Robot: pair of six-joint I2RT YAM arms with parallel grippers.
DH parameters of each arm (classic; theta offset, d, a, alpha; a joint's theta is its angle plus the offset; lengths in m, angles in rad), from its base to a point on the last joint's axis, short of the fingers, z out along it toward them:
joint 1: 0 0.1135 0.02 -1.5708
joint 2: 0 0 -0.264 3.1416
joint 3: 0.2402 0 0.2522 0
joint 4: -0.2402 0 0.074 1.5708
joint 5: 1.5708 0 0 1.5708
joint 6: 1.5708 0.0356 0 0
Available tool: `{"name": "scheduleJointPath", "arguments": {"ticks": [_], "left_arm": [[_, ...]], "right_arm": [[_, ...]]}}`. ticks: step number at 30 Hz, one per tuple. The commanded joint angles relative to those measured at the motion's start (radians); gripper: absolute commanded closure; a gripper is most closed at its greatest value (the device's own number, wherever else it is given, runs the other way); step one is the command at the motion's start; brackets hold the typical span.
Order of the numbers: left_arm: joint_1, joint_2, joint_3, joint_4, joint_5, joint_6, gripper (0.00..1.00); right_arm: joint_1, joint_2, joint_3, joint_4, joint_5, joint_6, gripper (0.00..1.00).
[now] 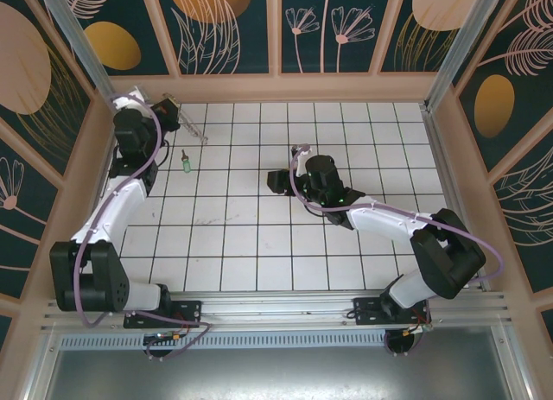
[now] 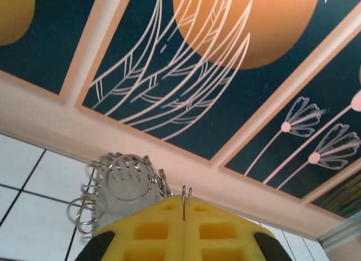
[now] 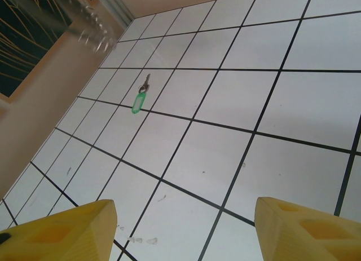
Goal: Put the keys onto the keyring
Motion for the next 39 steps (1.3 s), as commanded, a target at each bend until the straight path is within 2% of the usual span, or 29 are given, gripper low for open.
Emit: {"name": "scheduleJointPath", "arguments": {"ticks": [1, 7, 17, 27, 39], "left_arm": [[0.001, 0.076, 0.081, -0.066, -0.058, 0.081, 1.0], [0.019, 0.208, 0.199, -0.129, -0.125, 0.155, 1.0], [0.057, 0.355, 0.274, -0.178, -0.177, 0.212, 1.0], [0.114, 0.376, 0.277, -0.21, -0.194, 0.25, 1.0], [0.119, 0.372, 0.216, -0.213, -0.178, 0.256, 1.0]], "right_arm": [[0.008, -0.008, -0.005, 0.037, -0.022, 0.02, 0.34], [0.018, -0.004, -0.018, 0.044, -0.024, 0.032, 0.34], [0.028, -0.003, -0.046, 0.059, -0.026, 0.05, 0.34], [0.028, 0.01, -0.054, 0.066, -0.031, 0.048, 0.34], [0.029, -0.007, -0.081, 0.079, -0.037, 0.039, 0.34]]}}
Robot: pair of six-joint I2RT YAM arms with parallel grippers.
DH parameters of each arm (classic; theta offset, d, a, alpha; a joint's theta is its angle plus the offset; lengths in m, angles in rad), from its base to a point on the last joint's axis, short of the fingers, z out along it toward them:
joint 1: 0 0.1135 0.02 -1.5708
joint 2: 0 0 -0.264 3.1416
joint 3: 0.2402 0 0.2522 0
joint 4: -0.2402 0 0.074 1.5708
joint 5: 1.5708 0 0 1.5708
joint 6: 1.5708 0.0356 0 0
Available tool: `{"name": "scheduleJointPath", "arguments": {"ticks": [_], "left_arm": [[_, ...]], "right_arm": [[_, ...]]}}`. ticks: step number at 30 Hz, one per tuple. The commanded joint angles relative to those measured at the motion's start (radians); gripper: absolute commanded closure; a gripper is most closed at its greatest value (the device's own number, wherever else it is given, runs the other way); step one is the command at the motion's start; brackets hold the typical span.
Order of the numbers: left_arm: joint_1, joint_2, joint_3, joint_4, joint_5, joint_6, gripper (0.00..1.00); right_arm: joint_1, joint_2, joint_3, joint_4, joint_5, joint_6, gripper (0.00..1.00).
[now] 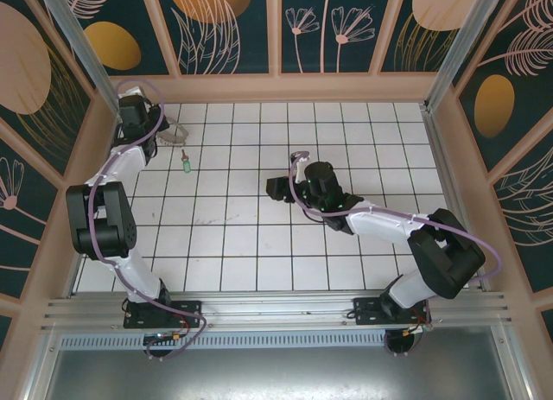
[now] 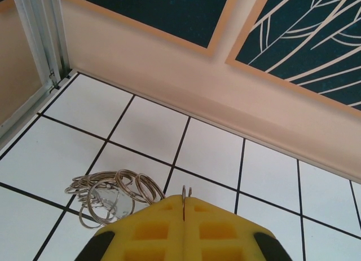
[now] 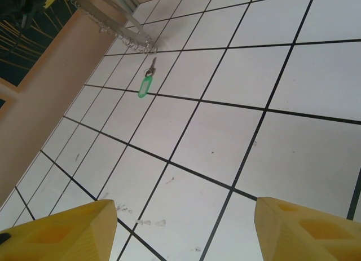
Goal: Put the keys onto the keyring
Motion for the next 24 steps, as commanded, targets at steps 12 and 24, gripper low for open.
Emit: {"name": "scheduleJointPath", "arguments": {"ticks": [12, 24], "left_arm": [[0.003, -0.091, -0.141, 0.031, 0.07, -0.042, 1.0], [0.003, -0.246, -0.332, 0.03, 0.063, -0.097, 1.0]], "right_arm": [[0.005, -0.012, -0.023, 0.053, -0.03, -0.005, 0.34], [0.005, -0.012, -0.014, 0.074, -0.047, 0.002, 0.34]]}}
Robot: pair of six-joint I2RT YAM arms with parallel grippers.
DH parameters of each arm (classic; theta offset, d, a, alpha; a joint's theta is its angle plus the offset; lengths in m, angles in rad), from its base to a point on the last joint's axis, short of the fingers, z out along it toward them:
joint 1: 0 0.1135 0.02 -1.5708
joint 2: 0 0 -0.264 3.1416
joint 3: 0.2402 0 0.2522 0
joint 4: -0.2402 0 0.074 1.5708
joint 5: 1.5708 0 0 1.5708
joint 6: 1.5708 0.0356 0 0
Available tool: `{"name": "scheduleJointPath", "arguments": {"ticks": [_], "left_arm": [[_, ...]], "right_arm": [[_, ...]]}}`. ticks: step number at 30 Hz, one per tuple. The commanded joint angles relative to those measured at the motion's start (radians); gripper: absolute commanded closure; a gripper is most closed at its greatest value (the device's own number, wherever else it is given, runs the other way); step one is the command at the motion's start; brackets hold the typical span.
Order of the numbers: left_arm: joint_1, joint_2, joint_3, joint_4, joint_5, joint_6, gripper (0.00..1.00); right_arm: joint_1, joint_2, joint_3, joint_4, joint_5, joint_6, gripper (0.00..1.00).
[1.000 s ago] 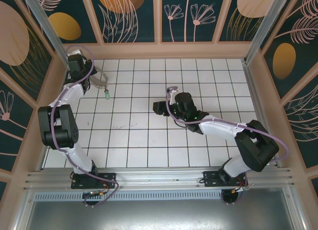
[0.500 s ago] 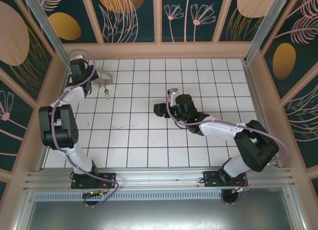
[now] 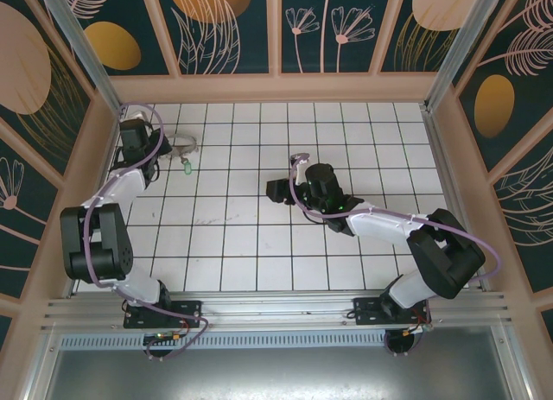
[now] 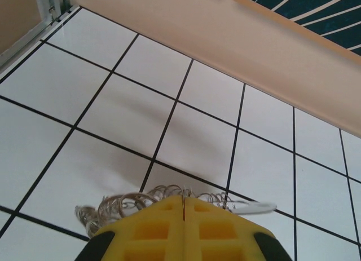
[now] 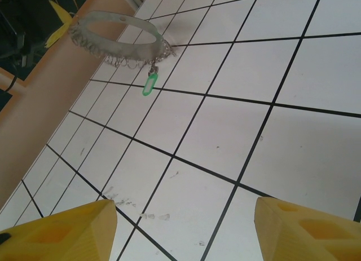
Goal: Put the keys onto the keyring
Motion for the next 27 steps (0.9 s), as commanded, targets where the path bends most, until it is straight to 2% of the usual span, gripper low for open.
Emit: {"name": "scheduleJointPath", "arguments": {"ticks": [1, 15, 27], "left_arm": [[0.003, -0.063, -0.065, 0.022, 0.016, -0.048, 1.0], [-0.031, -0.271, -0.316, 0.088, 0.12, -0.212, 1.0], [-0.208, -0.45, -0.523, 0.178, 0.149, -0.438, 1.0]], "right_arm": [[0.005, -0.015, 0.001, 0.049, -0.021, 0.003, 0.34], [0.006, -0.025, 0.001, 0.073, -0.031, 0.019, 0.34], [0.014, -0.036, 0.007, 0.08, -0.024, 0.033, 0.34]]}}
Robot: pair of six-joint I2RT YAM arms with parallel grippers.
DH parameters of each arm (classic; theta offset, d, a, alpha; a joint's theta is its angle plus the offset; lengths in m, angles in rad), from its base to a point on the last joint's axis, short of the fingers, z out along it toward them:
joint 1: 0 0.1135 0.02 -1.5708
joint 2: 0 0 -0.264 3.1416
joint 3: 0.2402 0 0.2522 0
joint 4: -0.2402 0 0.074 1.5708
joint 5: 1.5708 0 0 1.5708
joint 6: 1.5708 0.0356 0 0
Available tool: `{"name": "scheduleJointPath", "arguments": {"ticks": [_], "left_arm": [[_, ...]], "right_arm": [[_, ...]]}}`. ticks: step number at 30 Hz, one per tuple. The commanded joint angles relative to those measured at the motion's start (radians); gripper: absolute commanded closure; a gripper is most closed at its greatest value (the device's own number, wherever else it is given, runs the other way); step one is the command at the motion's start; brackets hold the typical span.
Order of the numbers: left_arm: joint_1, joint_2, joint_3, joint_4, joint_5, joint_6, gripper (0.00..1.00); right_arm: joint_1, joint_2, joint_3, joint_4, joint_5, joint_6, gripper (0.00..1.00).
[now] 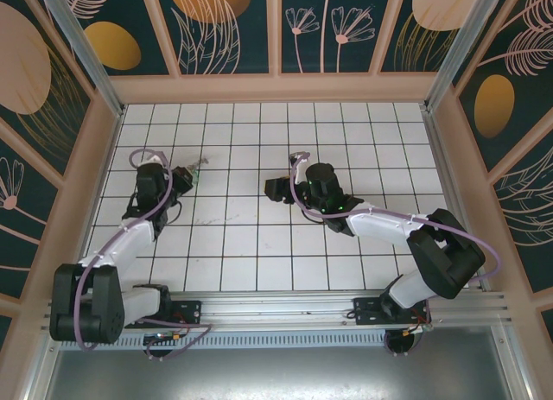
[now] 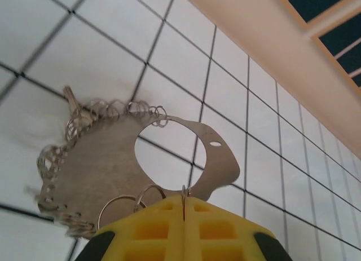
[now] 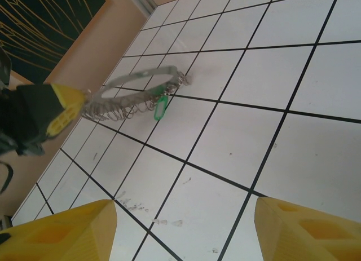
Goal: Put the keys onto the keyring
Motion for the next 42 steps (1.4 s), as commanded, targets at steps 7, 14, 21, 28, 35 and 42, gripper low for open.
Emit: {"name": "scheduleJointPath", "arguments": {"ticks": [7, 14, 21, 28, 35, 42], "left_arm": [[-0.153, -0.156, -0.118, 0.112, 0.017, -0.218, 1.0], [-0.217, -0.17, 0.001, 0.098, 0.015, -0.214, 1.0], [-0.217, -0.064, 0.224, 0.066, -0.018, -0.109, 1.0], [-0.209, 0.096, 0.534, -0.034, -0.1, 0.078, 1.0], [-0.105, 0.272, 0.797, -0.084, -0.049, 0.147, 1.0], [-0.018, 0.418, 0.973, -0.14, -0.014, 0.196, 1.0]], "right_arm": [[0.013, -0.032, 0.014, 0.04, 0.001, 0.018, 0.34], [0.017, -0.024, 0.023, 0.032, 0.01, 0.024, 0.34], [0.03, 0.009, 0.048, 0.009, 0.017, 0.025, 0.34], [0.044, 0.071, 0.112, -0.035, 0.02, 0.011, 0.34], [0.078, 0.253, 0.308, -0.147, 0.041, -0.035, 0.34], [0.12, 0.533, 0.657, -0.339, 0.048, -0.11, 0.34]]}}
